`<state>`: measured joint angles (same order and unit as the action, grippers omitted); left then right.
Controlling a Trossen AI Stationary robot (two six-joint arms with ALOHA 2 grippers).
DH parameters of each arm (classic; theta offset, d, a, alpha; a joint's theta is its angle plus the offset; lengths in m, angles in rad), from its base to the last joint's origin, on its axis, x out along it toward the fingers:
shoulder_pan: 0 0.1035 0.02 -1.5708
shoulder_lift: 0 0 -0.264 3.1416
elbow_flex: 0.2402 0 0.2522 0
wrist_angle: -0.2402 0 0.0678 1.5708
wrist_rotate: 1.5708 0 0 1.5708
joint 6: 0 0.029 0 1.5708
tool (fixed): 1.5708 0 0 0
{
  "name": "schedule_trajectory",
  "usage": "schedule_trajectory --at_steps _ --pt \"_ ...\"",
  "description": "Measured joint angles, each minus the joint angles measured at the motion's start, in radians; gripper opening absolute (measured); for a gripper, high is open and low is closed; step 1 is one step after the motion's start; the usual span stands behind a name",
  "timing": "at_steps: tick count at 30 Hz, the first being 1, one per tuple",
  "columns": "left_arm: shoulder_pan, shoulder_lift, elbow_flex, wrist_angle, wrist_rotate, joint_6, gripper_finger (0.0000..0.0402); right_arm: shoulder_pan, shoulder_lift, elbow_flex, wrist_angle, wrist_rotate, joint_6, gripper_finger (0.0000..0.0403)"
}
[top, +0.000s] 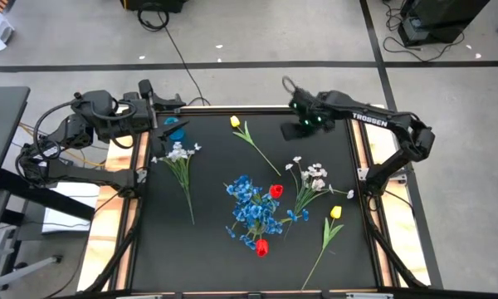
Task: Sort flowers into vase by color
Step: Put the bottom yellow flower into the blue vase
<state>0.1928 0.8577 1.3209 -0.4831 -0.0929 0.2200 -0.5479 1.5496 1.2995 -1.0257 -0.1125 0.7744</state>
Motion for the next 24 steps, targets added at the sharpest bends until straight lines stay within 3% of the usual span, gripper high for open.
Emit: schedule_trajectory --at_steps 4,12,17,24 --pt "0.0 0.0 0.0 0.0 0.0 0.0 0.0215 0.071 -0.043 -0.077 -0.166 -0.014 0.115 0.0116" --pt "0.0 0.0 0.0 0.0 0.0 0.0 0.0215 0.347 -0.241 -0.262 -0.158 -0.091 0.583 0.0119" --pt "0.0 0.0 0.0 0.0 0.0 0.0 0.0215 0.532 -0.322 -0.374 -0.089 -0.086 0.886 0.012" --pt "0.0 0.0 0.0 0.0 0.0 0.0 0.0215 0.653 -0.323 -0.502 0.151 -0.073 1.106 0.0151"
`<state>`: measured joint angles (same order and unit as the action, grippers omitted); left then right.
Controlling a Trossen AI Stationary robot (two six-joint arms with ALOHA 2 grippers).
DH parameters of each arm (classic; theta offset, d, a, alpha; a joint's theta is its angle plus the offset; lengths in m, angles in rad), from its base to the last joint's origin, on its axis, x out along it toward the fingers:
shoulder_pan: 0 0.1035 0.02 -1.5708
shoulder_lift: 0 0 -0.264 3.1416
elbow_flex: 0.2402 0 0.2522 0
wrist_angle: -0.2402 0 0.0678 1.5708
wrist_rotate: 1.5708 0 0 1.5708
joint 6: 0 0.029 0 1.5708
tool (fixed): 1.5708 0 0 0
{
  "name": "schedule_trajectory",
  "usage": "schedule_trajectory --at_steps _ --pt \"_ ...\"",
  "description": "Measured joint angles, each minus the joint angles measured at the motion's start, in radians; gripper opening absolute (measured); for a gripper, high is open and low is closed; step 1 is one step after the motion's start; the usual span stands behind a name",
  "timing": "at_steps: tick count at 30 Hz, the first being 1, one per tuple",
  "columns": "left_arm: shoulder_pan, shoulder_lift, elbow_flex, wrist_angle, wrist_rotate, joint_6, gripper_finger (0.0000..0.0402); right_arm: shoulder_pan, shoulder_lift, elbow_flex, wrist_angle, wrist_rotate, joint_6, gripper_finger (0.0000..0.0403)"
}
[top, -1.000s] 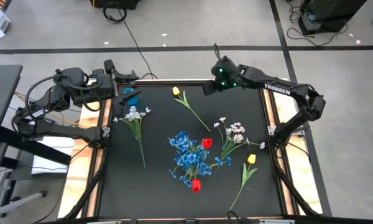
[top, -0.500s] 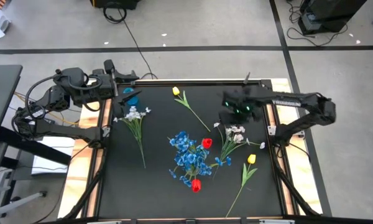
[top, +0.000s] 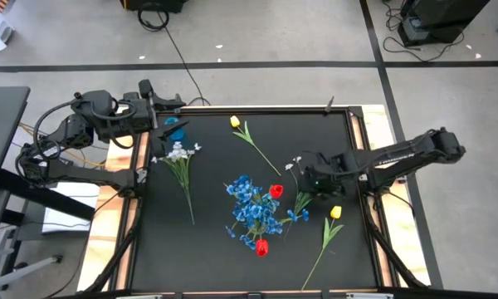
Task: Sort flowers into vase by color
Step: Put the bottom yellow flower into the blue vase
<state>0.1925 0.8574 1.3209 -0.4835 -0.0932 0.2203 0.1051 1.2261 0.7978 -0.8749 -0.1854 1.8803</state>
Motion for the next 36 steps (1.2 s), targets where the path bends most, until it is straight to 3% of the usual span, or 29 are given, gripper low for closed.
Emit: schedule_trajectory --at_steps 5,10,14,24,36 --pt "0.0 0.0 0.0 -0.001 0.0 0.0 0.0215 0.108 0.015 -0.017 0.059 -0.038 0.11 0.0192" --pt "0.0 0.0 0.0 0.001 0.0 0.0 0.0215 0.249 0.018 -0.017 -0.032 -0.031 0.278 0.023" --pt "0.0 0.0 0.0 0.001 0.0 0.0 0.0215 0.313 0.018 -0.026 -0.07 -0.022 0.374 0.0236" --pt "0.0 0.0 0.0 0.0 0.0 0.0 0.0215 0.346 0.019 -0.191 0.109 -0.04 0.468 0.0193" --pt "0.0 0.0 0.0 0.0 0.0 0.0 0.0215 0.344 0.096 -0.263 0.222 -0.044 0.466 0.0125"
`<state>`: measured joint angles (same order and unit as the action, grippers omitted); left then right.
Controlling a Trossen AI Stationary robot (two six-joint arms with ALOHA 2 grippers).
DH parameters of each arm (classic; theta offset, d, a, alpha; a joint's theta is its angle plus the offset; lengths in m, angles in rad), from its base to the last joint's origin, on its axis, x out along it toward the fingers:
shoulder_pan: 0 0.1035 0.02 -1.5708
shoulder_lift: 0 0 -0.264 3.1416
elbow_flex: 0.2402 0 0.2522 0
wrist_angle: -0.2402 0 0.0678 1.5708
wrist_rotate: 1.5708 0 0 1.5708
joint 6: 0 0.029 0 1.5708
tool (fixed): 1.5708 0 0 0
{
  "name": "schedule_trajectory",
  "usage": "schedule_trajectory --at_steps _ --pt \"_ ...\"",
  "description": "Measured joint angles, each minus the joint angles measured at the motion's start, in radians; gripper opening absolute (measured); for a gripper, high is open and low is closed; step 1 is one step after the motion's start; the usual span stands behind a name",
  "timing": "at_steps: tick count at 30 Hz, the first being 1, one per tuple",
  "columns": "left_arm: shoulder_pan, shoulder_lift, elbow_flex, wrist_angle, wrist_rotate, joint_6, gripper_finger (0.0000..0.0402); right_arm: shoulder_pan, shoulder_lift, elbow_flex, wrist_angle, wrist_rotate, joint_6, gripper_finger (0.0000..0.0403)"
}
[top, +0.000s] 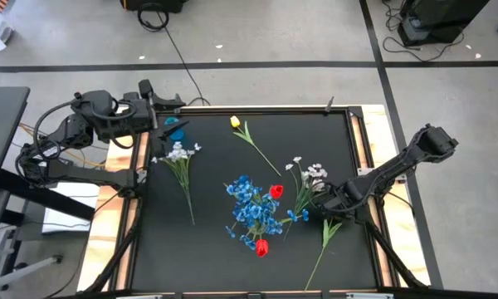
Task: Sort flowers into vase by color
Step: Put the bottom yellow flower into the blue vase
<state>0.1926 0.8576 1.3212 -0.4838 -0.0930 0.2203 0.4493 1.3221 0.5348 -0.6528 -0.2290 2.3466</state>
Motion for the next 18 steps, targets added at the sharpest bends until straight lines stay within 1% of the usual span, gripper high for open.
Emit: schedule_trajectory --at_steps 5,11,13,15,18 --pt "0.0 0.0 0.0 0.0 0.0 0.0 0.0215 0.0 0.01 0.001 0.01 0.015 -0.009 0.0097" --pt "0.0 0.0 0.0 0.0 0.0 0.0 0.0215 0.001 -0.012 0.011 0.007 0.063 -0.019 0.0035" --pt "0.0 0.0 0.0 0.0 0.0 0.0 0.0215 0.001 -0.021 0.024 0.011 0.104 -0.026 0.0015" --pt "0.0 0.0 0.0 0.0 0.0 0.0 0.0215 -0.001 -0.036 0.043 0.015 0.142 -0.036 0.0011" --pt "0.0 0.0 0.0 0.0 0.0 0.0 0.0215 -0.001 -0.05 0.076 -0.014 0.175 -0.039 0.0018"
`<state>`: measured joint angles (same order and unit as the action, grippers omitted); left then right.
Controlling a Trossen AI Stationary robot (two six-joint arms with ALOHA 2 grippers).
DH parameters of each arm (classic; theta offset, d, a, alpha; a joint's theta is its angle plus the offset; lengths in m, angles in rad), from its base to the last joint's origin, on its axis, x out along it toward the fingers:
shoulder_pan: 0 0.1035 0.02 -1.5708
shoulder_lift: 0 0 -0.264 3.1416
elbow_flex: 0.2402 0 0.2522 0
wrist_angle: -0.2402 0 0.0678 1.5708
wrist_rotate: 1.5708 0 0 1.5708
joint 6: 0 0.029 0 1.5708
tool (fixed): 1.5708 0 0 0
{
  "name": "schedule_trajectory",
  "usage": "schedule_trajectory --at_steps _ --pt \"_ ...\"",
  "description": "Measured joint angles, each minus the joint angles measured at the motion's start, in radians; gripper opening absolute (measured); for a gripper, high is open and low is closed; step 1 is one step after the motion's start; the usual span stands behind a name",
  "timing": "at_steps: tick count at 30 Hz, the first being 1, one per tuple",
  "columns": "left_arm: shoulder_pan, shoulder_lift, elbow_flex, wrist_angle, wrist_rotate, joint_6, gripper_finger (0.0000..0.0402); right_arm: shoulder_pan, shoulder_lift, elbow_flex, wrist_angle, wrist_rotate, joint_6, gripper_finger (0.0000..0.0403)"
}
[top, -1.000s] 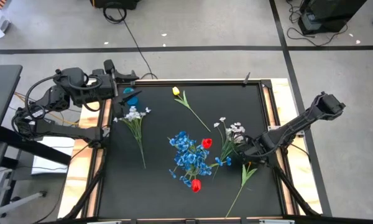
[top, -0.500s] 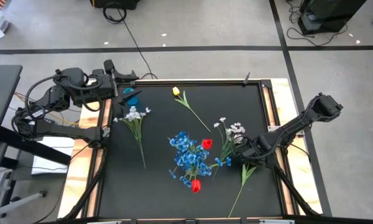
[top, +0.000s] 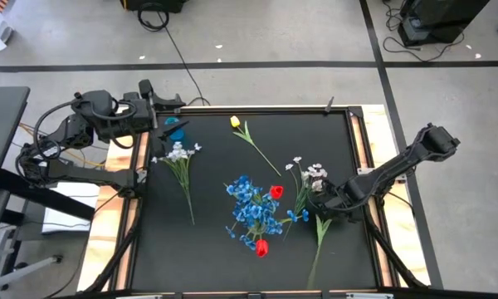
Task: Sort flowers into vase by color
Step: Put the bottom yellow flower into the blue vase
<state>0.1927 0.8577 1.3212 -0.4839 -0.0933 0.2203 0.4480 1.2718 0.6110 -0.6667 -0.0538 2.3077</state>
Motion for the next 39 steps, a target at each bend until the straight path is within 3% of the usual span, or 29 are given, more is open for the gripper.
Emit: schedule_trajectory --at_steps 11,18,23,27,32,39 --pt "0.0 0.0 0.0 0.0 0.0 0.0 0.0215 -0.144 -0.089 0.195 -0.324 0.239 -0.217 0.0012" --pt "0.0 0.0 0.0 0.0 0.0 0.0 0.0215 -0.349 -0.142 0.338 -0.412 0.485 -0.548 0.0012" --pt "0.0 0.0 0.0 0.0 0.0 0.0 0.0215 -0.526 -0.145 0.439 -0.372 0.561 -0.894 0.0012" --pt "0.0 0.0 0.0 0.0 0.0 0.0 0.0215 -0.657 -0.145 0.469 -0.156 0.563 -1.221 0.0012" --pt "0.0 0.0 0.0 0.0 0.0 0.0 0.0215 -0.808 -0.127 0.472 0.184 0.453 -1.546 0.0011" --pt "0.0 0.0 0.0 0.001 0.0 0.0 0.0215 -0.938 -0.011 0.472 0.44 0.23 -1.713 0.0011"
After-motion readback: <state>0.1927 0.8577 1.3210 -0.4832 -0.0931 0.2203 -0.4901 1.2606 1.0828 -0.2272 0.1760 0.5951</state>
